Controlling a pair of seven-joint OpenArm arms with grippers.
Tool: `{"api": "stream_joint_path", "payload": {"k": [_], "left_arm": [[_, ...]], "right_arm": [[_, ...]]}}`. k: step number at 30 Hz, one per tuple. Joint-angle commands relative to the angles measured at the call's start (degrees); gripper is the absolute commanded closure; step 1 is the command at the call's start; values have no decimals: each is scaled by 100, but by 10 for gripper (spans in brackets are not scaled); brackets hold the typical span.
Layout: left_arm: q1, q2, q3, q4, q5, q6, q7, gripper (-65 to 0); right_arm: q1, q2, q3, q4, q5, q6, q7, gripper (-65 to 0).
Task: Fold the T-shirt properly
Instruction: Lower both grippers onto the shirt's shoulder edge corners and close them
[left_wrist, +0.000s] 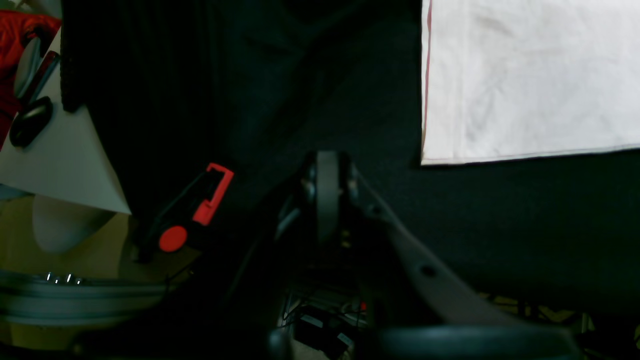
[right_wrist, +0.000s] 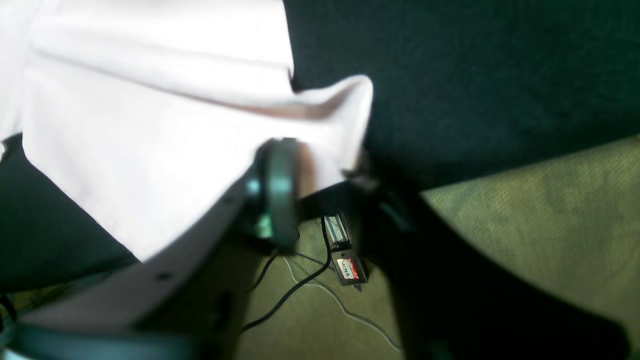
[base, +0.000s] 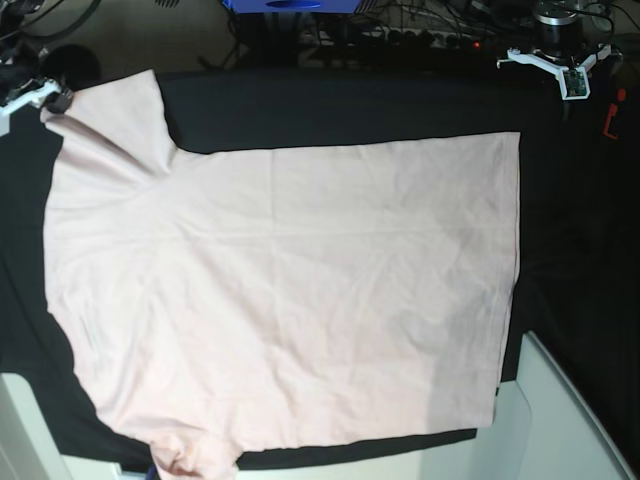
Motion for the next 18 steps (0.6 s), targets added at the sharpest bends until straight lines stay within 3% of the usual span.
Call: {"api": "stream_joint_path", "payload": {"k": [1,4,6,11,18], "left_arm": [[63,-39,-12,78,-28,45,-129,0],[63,-30,-12,78,-36,45,-129,-12],[63,-30,14,78,-36,45,-129,-71],[63,-21,31,-10,-36,45,-129,-215],[54,-30,40,-300,-28,45,-129,-230]], "right_arm": [[1,80,13,75,83,41,28,-99],[1,80,13,75,83,41,28,-59],[1,80,13,75,83,41,28,-7],[-17,71,13,67,83,41,28,-1],[-17,71,4,93,57,41,20,0]]}}
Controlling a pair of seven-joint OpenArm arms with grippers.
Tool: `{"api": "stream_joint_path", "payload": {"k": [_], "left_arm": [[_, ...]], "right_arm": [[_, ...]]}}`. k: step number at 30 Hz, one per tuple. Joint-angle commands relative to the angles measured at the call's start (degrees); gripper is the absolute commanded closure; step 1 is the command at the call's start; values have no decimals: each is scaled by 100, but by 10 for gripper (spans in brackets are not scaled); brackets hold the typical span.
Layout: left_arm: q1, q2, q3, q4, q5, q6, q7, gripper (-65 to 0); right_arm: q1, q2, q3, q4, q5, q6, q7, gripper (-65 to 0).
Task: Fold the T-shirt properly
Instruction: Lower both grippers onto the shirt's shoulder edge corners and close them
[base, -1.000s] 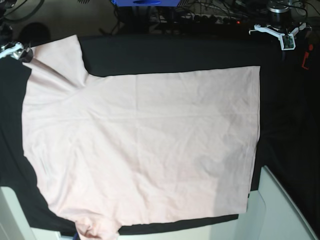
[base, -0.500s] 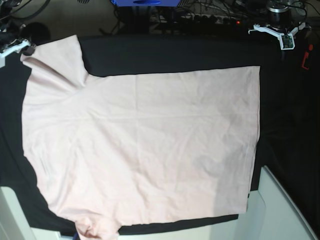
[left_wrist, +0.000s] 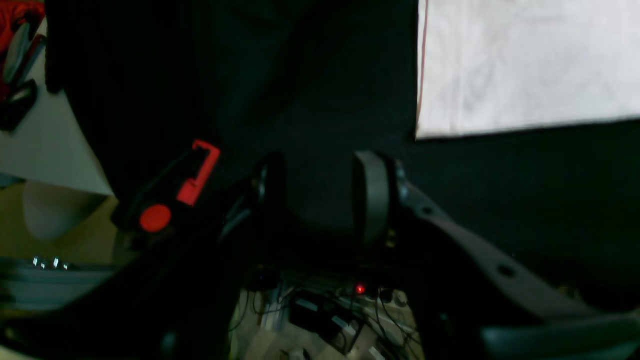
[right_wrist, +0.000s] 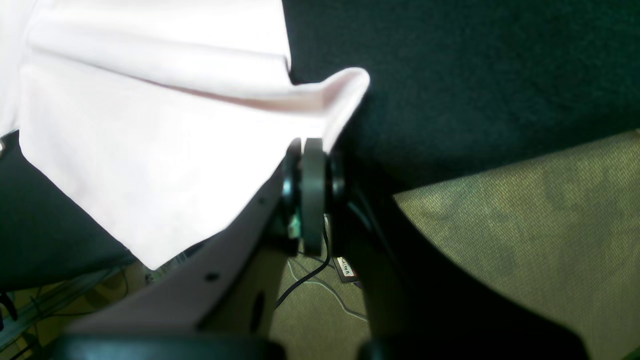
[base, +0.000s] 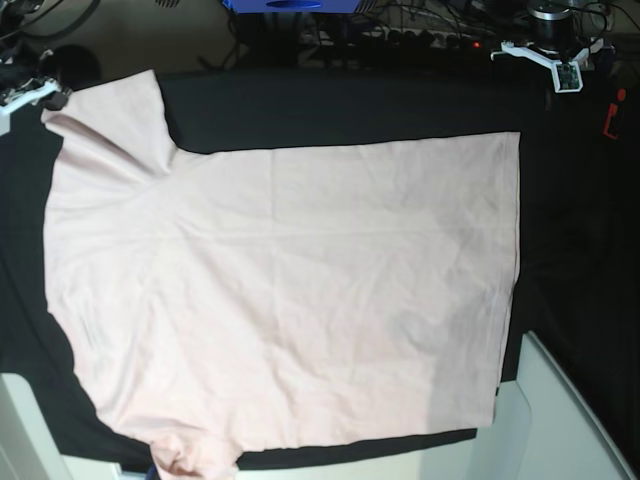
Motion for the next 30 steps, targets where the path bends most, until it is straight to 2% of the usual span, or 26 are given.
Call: {"api": "stream_joint_path", "payload": {"k": [1,8,11,14,17,24,30], "left_arm": [[71,-34,-25,46,-14,47,-129,-230],[-148,-34,-25,54,-41,38,29,-233],[-333,-43,-25,89,-806,-32,363,-257],[-518,-148,-87,46,-2133,-568,935,-331],[-606,-359,-17,46,-2872,-709,1418,-341],[-861,-368,-17,46,-3443,-727,2139,-341],[-1107,-368,-17,-385,-3742,-727,2403,-341]], "right_arm": [[-17,82,-31,67,53,41,50,0],[-17,82,-304,31,53,41,32,0],[-17,82,-304,31,53,41,32,0],[-17,109,-304,31,53,41,32,0],[-17,118,-304,31,53,41,32,0],[-17,126,-313,31,53,41,32,0],[-8,126,-313,31,53,41,32,0]]}}
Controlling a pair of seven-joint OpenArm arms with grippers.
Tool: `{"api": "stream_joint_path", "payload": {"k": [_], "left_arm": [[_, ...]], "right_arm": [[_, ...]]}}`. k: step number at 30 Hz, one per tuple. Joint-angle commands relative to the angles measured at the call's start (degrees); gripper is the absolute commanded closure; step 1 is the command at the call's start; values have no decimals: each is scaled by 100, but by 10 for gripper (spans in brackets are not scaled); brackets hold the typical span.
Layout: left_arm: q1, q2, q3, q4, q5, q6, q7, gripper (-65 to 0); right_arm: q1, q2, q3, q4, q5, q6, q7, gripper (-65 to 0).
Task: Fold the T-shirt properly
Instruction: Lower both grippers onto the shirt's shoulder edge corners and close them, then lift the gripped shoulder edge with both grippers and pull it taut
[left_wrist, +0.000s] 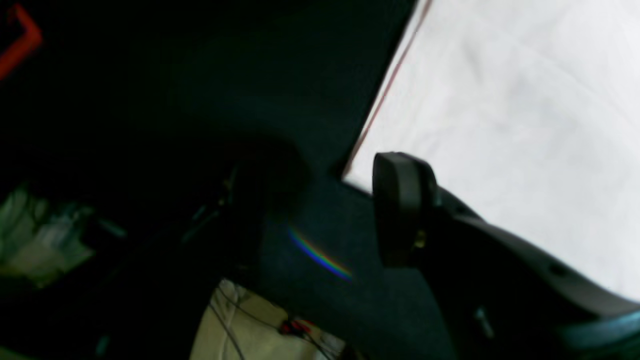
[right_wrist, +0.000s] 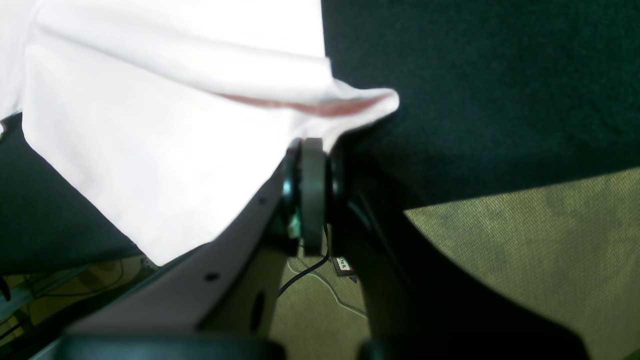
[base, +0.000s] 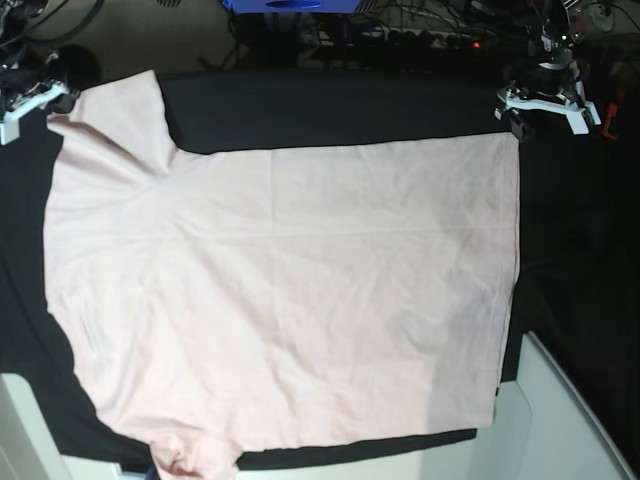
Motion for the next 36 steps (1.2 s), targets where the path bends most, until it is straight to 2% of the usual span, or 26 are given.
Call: {"api": "stream_joint_path", "payload": {"k": [1,3,7,9,21,34,36], "left_arm": [[23,-64,-34,-10,-123,-5,-89,-341],[-21,-64,-34,-124,-246,-93,-80,-341],[-38,-56,-87,-274,-307,-964,-124,-336],[-38,-56,-96,-309,-307,-1122,-141,-336],[-504,-56,-104,-1135,-299,-1183,-150,-334],[-645,-38,-34,-1135,-307,-1192,-133,-331],[-654,24,-34,-1135,-307,-1306,-133,-311]], "right_arm": [[-6,78,15,49,70,41,54,0],[-6,87,15,49,70,41,54,0],[-6,87,15,49,70,41,54,0],[-6,87,15,49,70,41,54,0],[3,87,15,49,70,41,72,0],[3,87,15,49,61,41,72,0],[12,87,15,49,61,41,81,0]]}}
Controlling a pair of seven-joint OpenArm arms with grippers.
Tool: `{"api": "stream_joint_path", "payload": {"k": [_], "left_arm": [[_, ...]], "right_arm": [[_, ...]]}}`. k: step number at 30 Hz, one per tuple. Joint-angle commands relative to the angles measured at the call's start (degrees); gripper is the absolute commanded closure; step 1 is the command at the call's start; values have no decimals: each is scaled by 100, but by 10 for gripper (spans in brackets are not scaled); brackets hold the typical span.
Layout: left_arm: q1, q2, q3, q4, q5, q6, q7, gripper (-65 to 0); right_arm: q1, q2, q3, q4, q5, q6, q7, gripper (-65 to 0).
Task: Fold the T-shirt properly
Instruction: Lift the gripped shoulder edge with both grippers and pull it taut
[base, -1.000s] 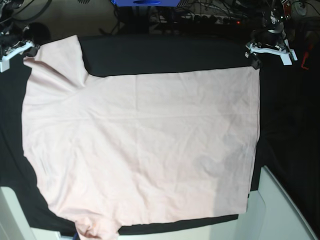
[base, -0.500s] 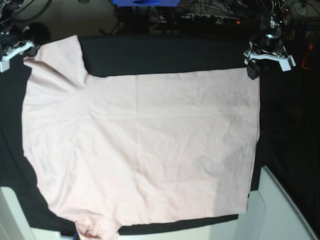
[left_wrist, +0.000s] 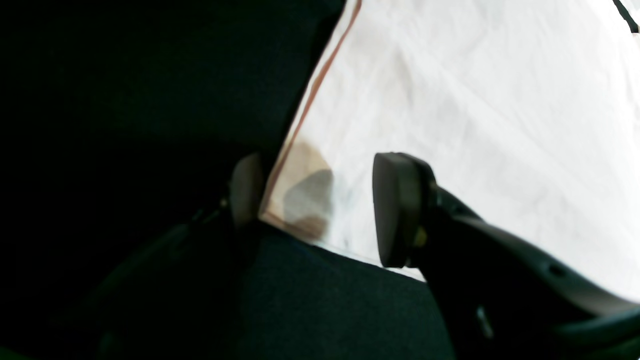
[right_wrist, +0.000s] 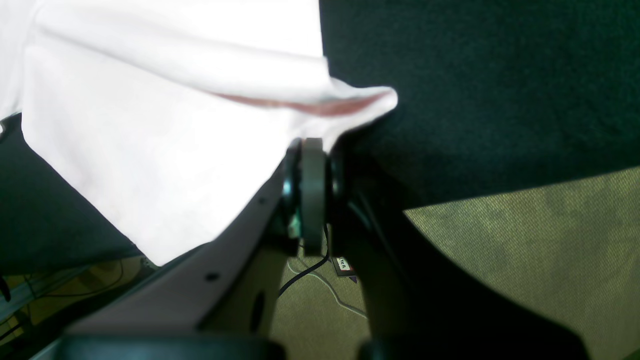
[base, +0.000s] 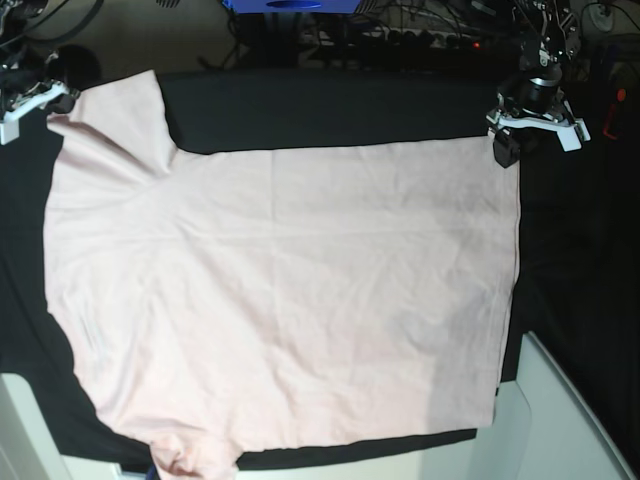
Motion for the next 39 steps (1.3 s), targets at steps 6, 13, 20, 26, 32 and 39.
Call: {"api": "stream_joint_path", "payload": {"k": [6,13,20,26,32,39], "left_arm": [[41,48,21,-49,73,-206,313,-72],[41,92,12,-49,73,-206,313,-18],[94,83,-50,-5,73,-206,313,0],[182,65,-50,13,91,-206,287,0],[463,56,-50,566,108,-162,305,0],[639,56,-50,900,117,-162,313,0]], "right_arm": [[9,85,15,55,61,41,79,0],[9,85,15,55,61,41,70,0],[1,85,15,126,61,41,61,0],[-237,32,24,750,70,41,43,0],[-351,-12,77,1163,88,41,-598,0],[-694,-407,42,1796,88,41,-757,0]]}}
